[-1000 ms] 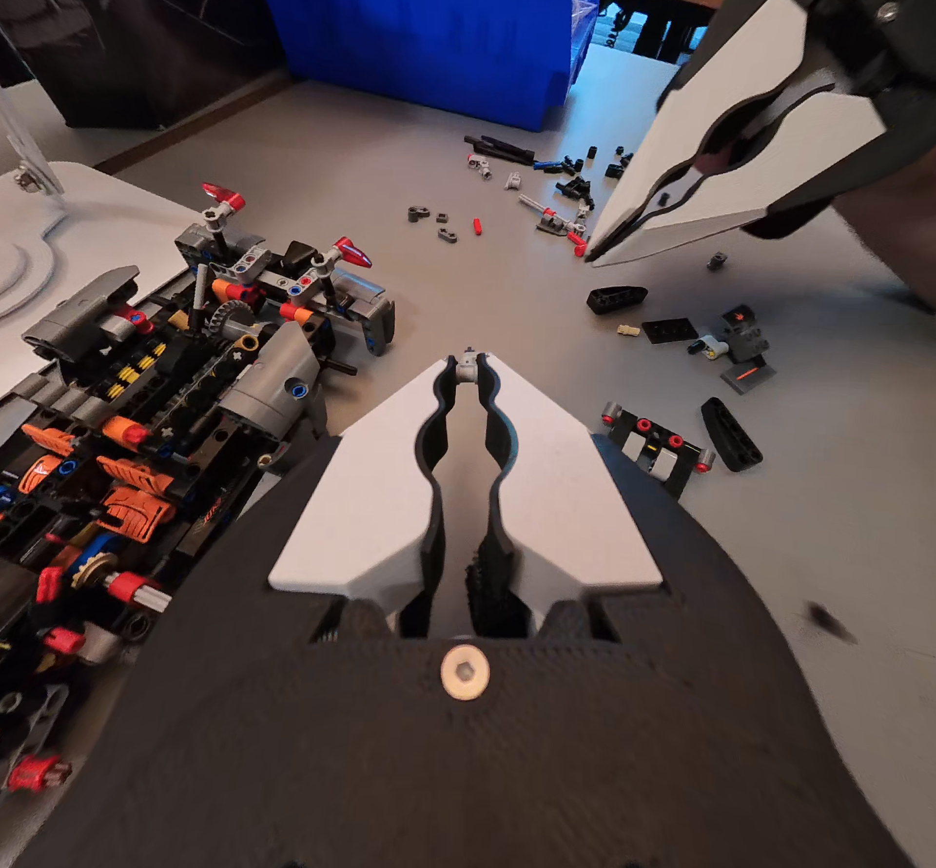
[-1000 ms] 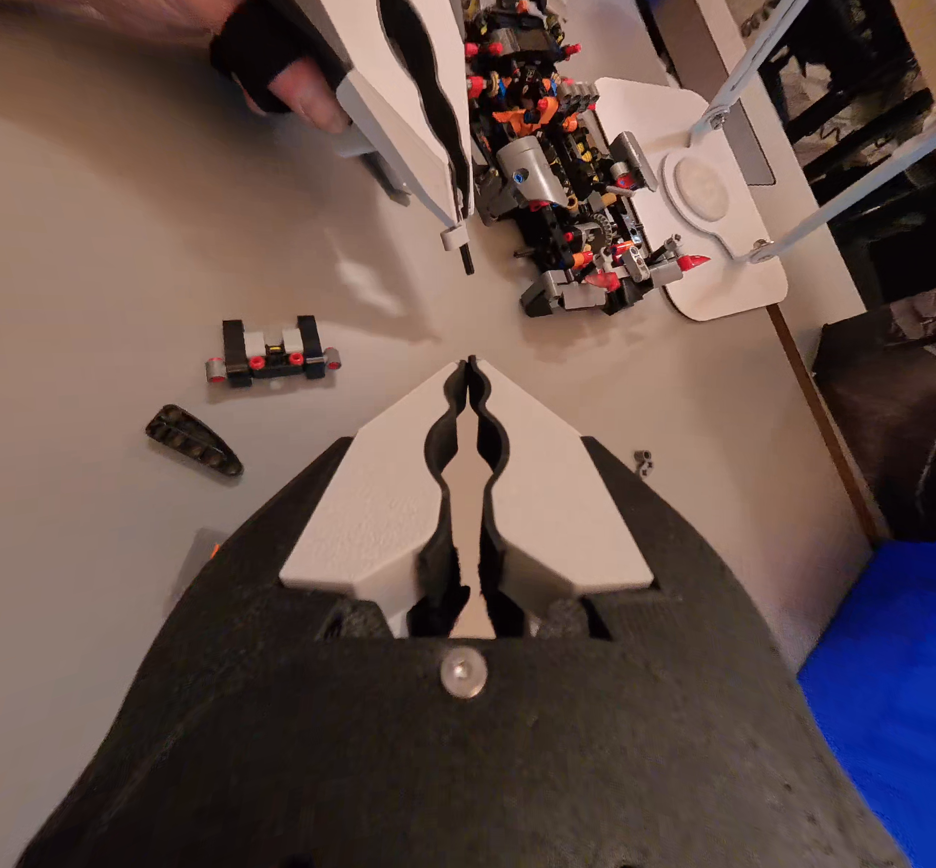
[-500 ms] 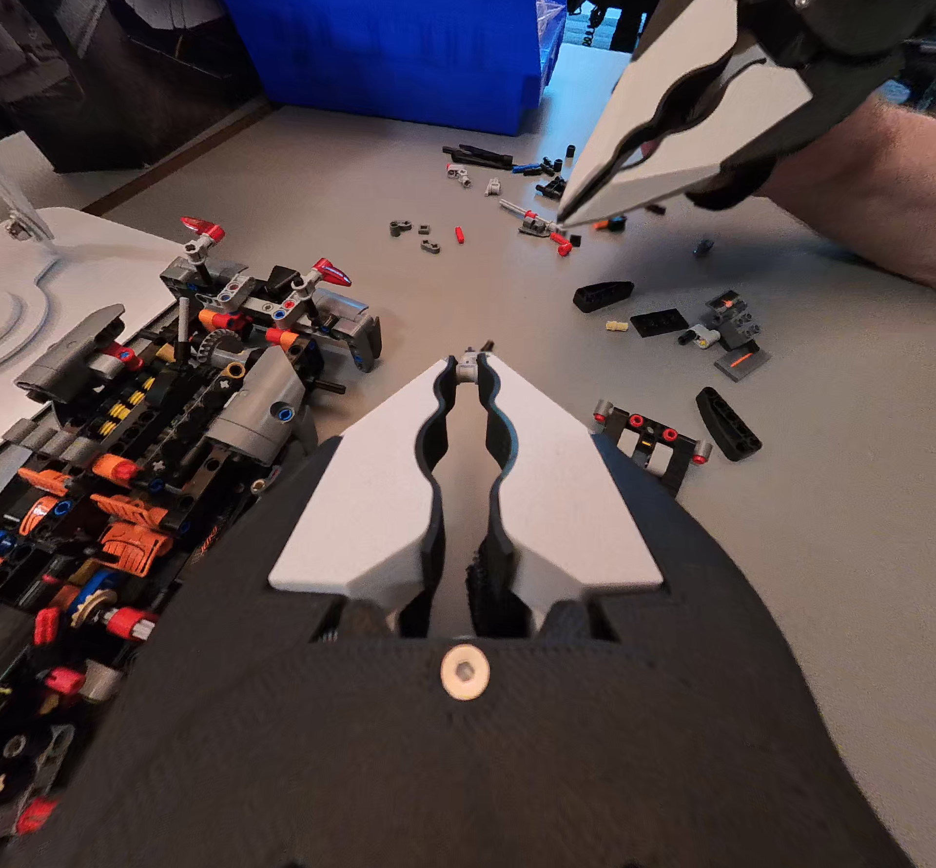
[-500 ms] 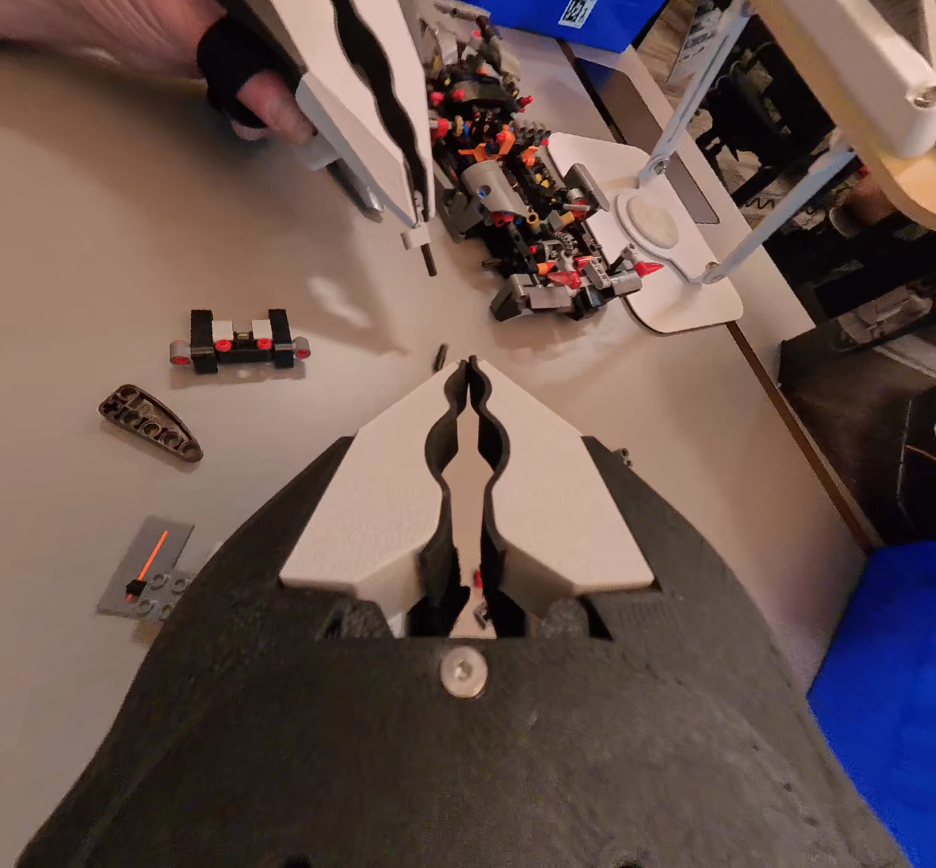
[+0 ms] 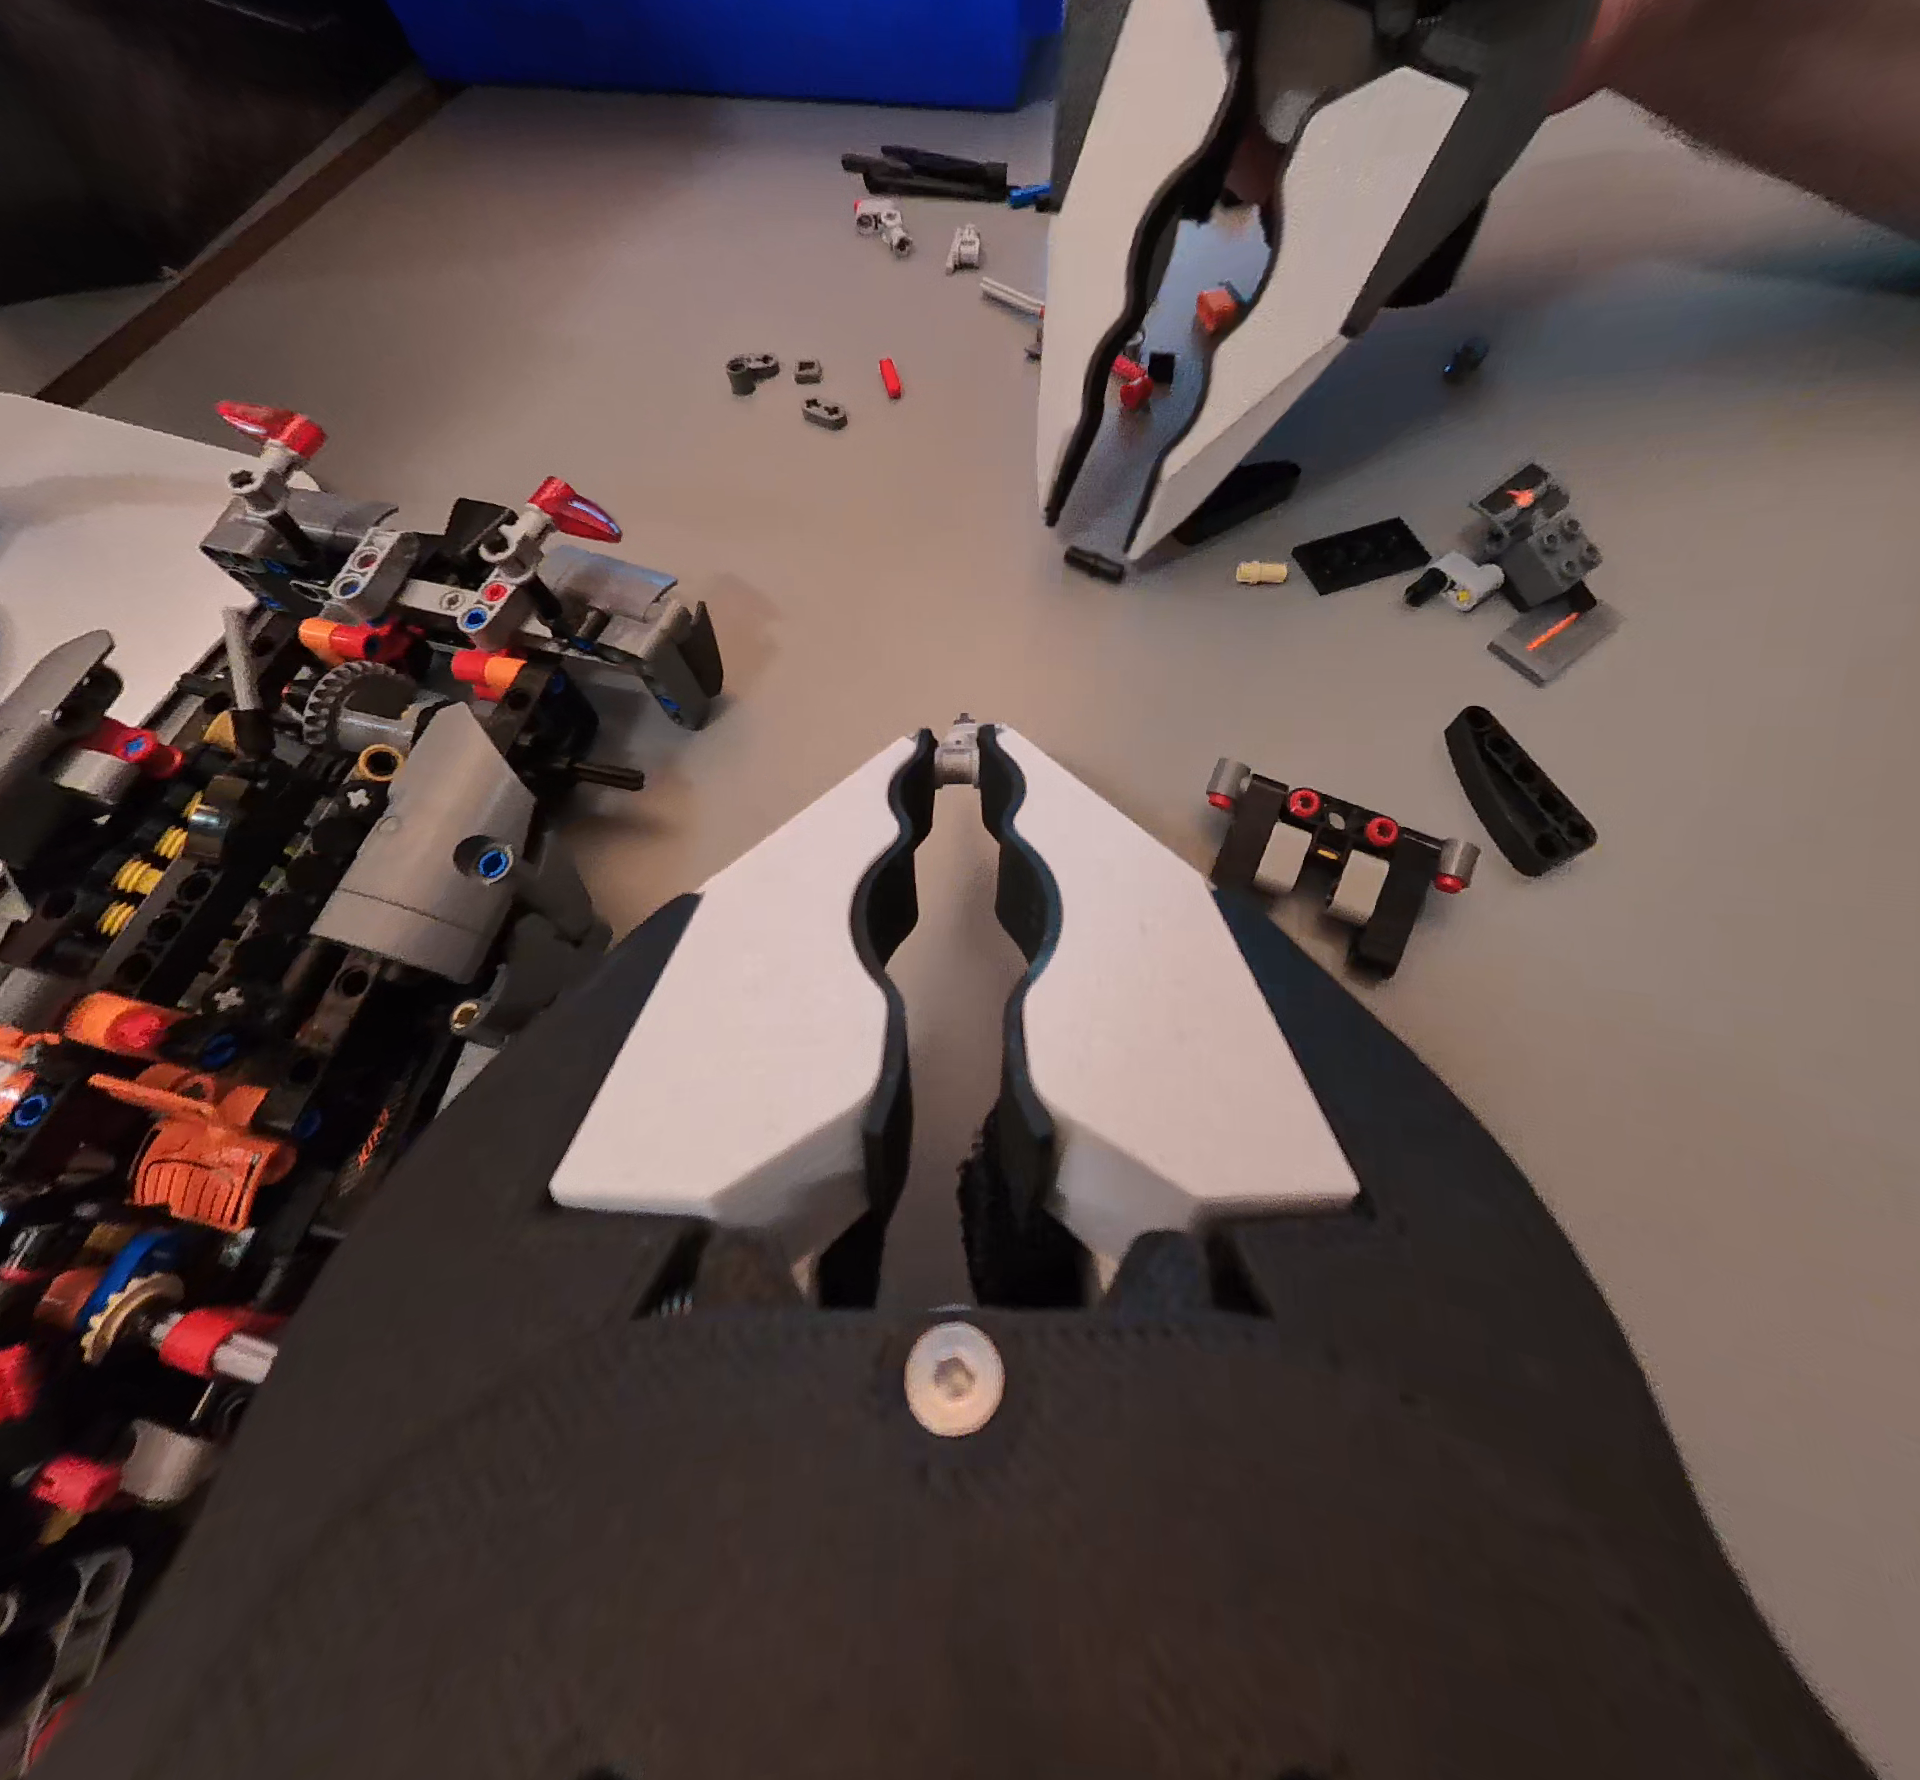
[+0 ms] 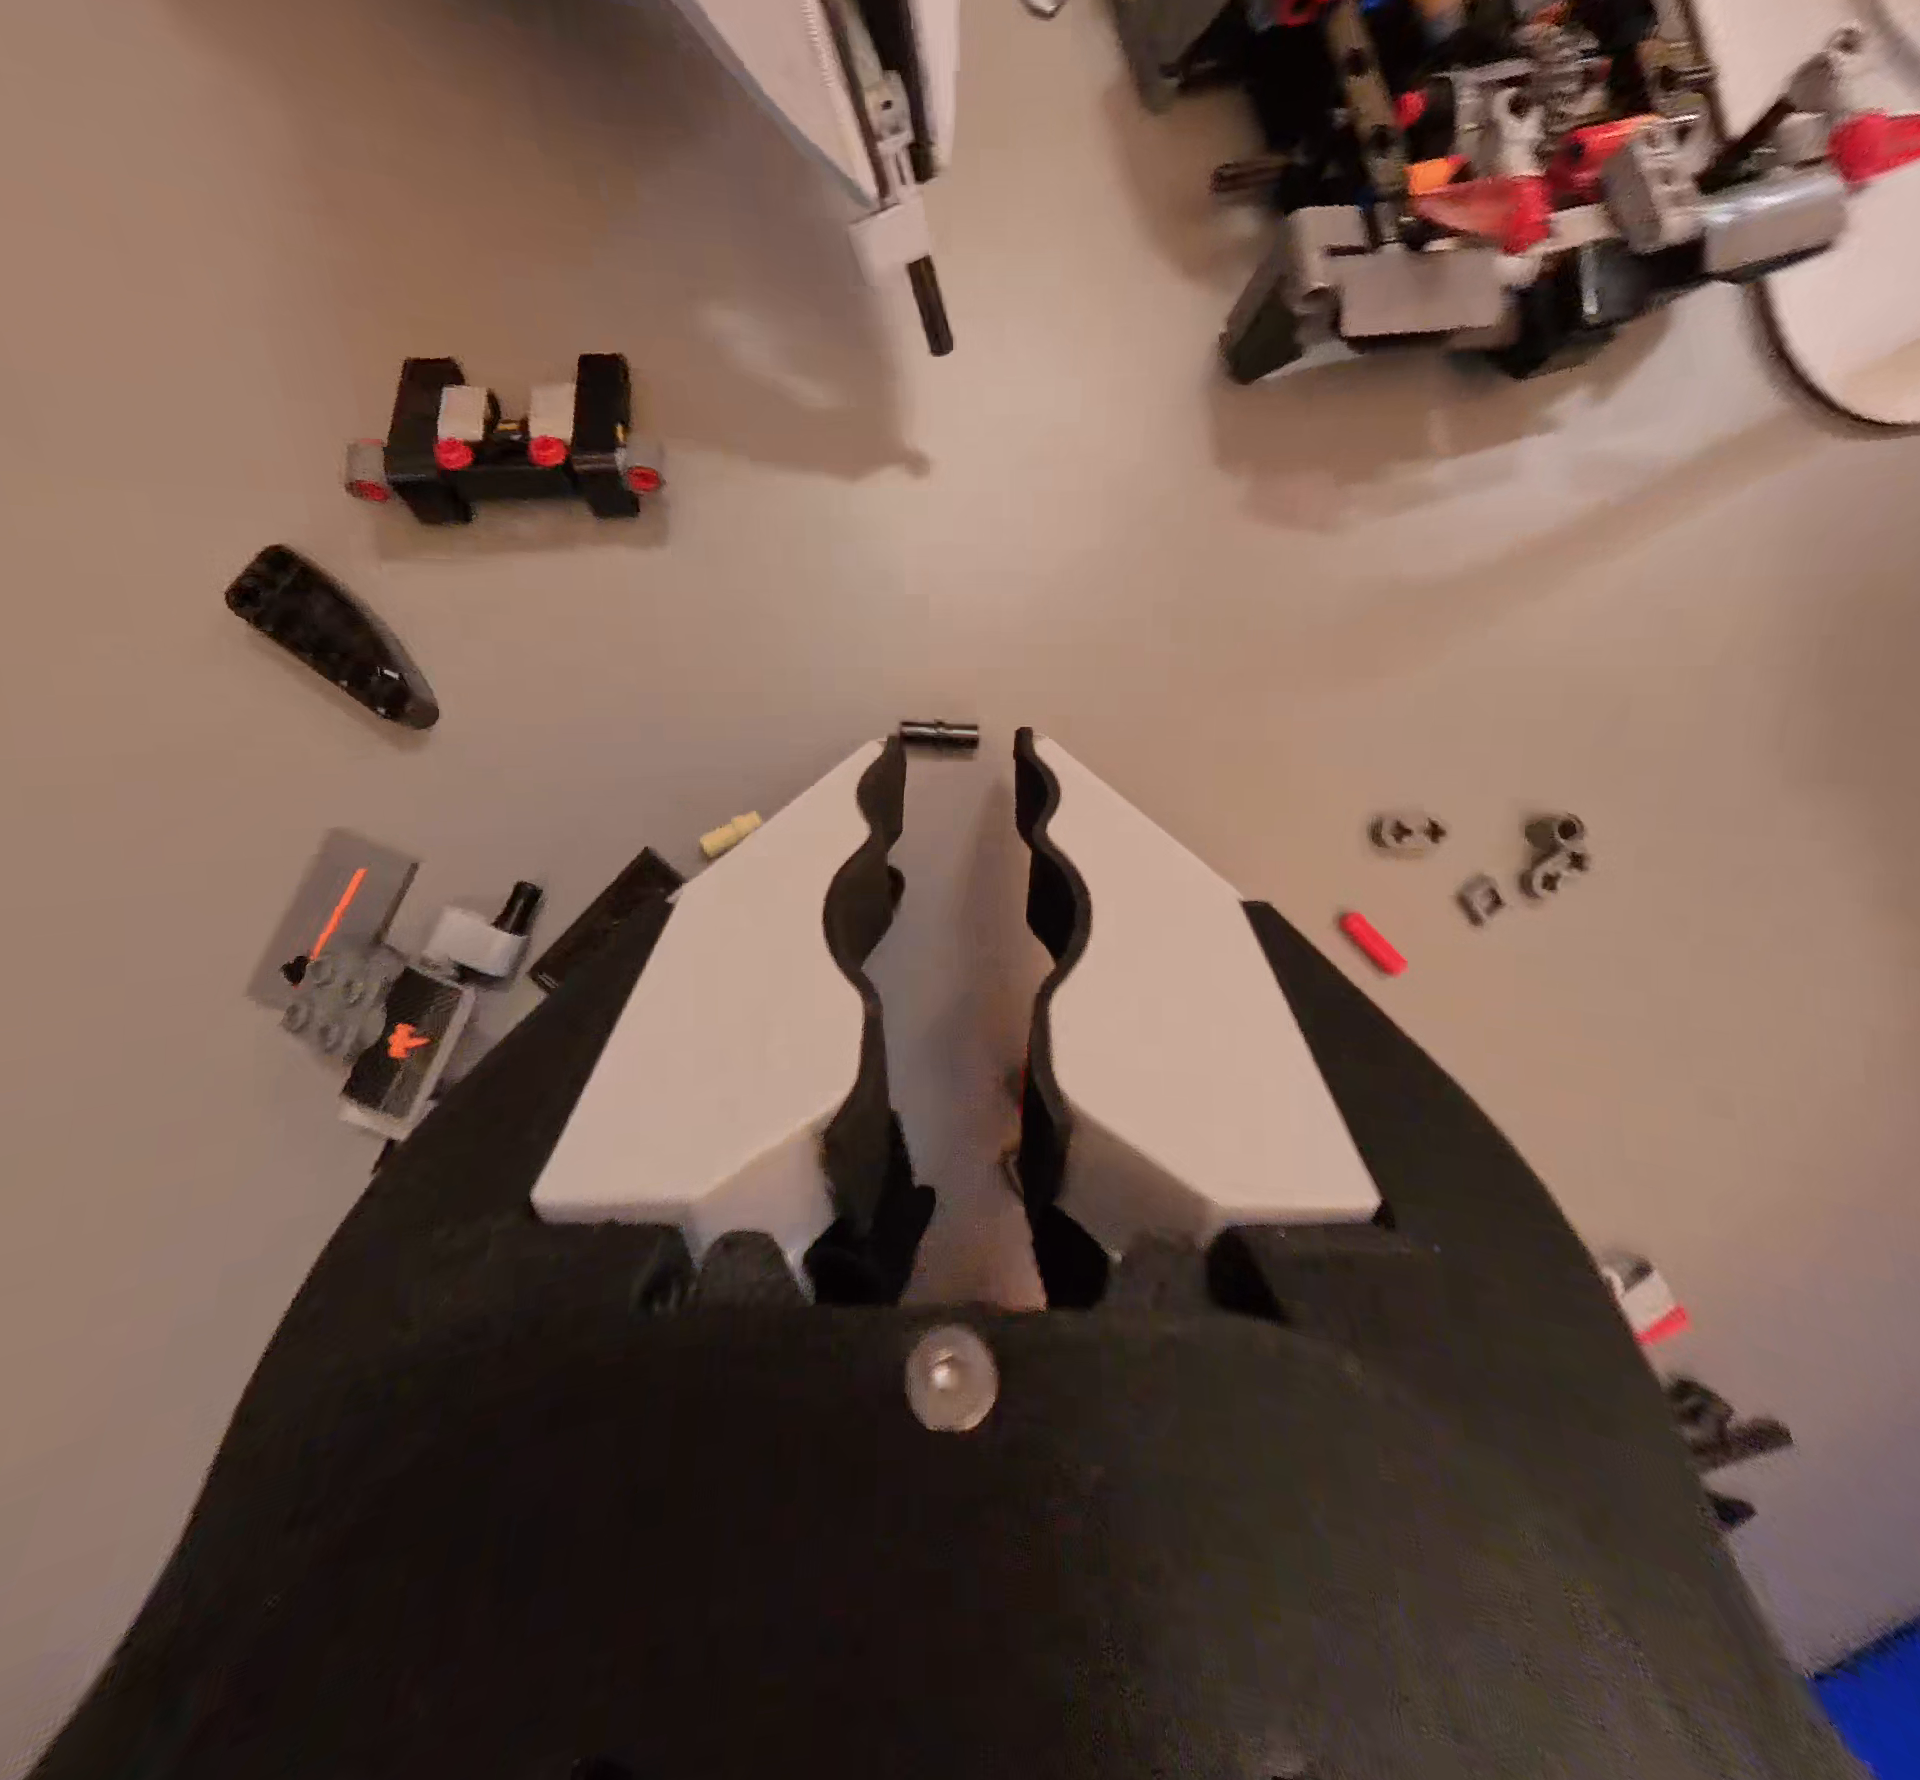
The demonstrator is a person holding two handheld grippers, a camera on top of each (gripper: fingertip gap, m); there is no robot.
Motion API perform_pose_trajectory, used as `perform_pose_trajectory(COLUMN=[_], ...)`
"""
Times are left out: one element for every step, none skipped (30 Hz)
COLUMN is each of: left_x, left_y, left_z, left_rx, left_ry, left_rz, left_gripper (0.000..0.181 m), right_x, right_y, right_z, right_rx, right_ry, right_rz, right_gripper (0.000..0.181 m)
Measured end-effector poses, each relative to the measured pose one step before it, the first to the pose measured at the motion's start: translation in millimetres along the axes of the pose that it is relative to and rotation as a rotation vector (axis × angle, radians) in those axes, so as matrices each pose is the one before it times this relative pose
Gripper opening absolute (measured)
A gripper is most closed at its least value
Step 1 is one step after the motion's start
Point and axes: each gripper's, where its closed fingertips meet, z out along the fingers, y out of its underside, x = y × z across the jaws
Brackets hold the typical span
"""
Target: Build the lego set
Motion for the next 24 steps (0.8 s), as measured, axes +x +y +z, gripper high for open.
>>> perform_pose_trajectory(left_x=[0.49,0.02,0.11,0.07,-0.12,-0.06,0.27,0.05,-0.01,0.08,0.14,0.10,0.02,-0.03,0.11,0.29,0.01,0.07,0.31,0.03,-0.01,0.13,0.18,-0.44], left_y=[0.79,0.34,0.12,0.09,0.20,0.33,0.14,0.14,0.05,-0.03,-0.15,0.13,0.02,0.14,0.02,0.15,-0.16,-0.14,-0.15,0.00,0.25,0.13,-0.35,-0.45], left_z=[0.70,0.30,0.15,0.11,0.15,0.23,0.15,0.12,-0.04,0.00,-0.04,-0.01,0.10,0.10,0.10,0.00,-0.05,-0.17,-0.13,0.00,0.06,0.07,-0.28,-0.43], left_rx=[-0.0066,-0.0030,-0.0010,-0.0004,-0.0017,-0.0024,-0.0014,-0.0010,-0.0003,0.0003,0.0005,-0.0001,-0.0007,-0.0008,-0.0009,-0.0004,0.0008,0.0014,0.0012,0.0000,-0.0018,-0.0007,0.0028,0.0039], left_ry=[0.0007,-0.0004,0.0005,0.0003,-0.0002,0.0002,0.0005,-0.0001,-0.0004,0.0002,0.0004,0.0014,0.0015,-0.0001,0.0006,0.0017,0.0007,0.0012,0.0026,0.0002,-0.0008,-0.0010,-0.0006,-0.0020], left_rz=[0.0034,0.0010,0.0001,0.0000,-0.0007,-0.0003,0.0012,0.0012,0.0006,0.0005,0.0002,-0.0005,-0.0011,-0.0008,0.0003,0.0007,-0.0005,-0.0012,-0.0001,0.0001,0.0006,0.0026,0.0019,-0.0018], left_gripper=[0.006,0.006,0.006,0.006,0.006,0.006,0.006,0.006,0.006,0.006,0.006,0.006,0.006,0.006,0.006,0.006,0.006,0.006,0.006,0.006,0.006,0.006,0.006,0.006], right_x=[-0.08,-0.65,-0.73,0.09,-0.89,-1.79,-1.56,0.37,2.20,2.26,0.55,-0.60,0.35,0.34,-0.74,-1.09,-1.55,-1.40,-0.34,-0.26,0.37,0.36,0.88,0.85], right_y=[2.62,0.83,-1.84,-0.77,-0.68,-1.42,-1.18,0.52,1.58,1.30,0.01,-0.62,0.62,2.00,1.78,0.01,-1.56,-0.64,-0.38,-0.15,0.03,-0.15,-0.15,-0.53], right_z=[2.91,2.48,1.34,1.42,1.28,1.24,0.77,-0.75,-2.30,-3.13,-2.96,-1.82,-0.34,1.02,2.13,1.97,1.25,0.90,0.45,0.32,0.10,-0.04,0.08,0.08], right_rx=[-0.0196,-0.0065,0.0133,0.0078,0.0054,0.0075,0.0038,-0.0060,-0.0044,0.0040,0.0132,0.0179,0.0082,-0.0052,-0.0116,-0.0051,0.0050,-0.0007,-0.0003,0.0020,0.0038,0.0043,0.0039,0.0046], right_ry=[-0.0077,-0.0095,-0.0106,-0.0085,-0.0149,-0.0185,-0.0157,-0.0015,0.0111,0.0057,-0.0093,-0.0132,-0.0011,0.0031,-0.0030,-0.0039,-0.0062,-0.0065,-0.0036,-0.0056,-0.0024,-0.0011,0.0052,0.0110], right_rz=[-0.0228,-0.0221,-0.0166,-0.0074,0.0052,0.0154,0.0165,0.0050,-0.0037,0.0056,0.0163,0.0115,-0.0005,-0.0063,-0.0028,-0.0026,-0.0051,-0.0046,-0.0010,0.0026,0.0042,0.0056,0.0045,-0.0011], right_gripper=[0.017,0.016,0.011,0.007,0.004,0.003,0.003,0.003,0.007,0.010,0.014,0.016,0.014,0.013,0.013,0.014,0.011,0.008,0.007,0.003,0.002,0.002,0.002,0.001])
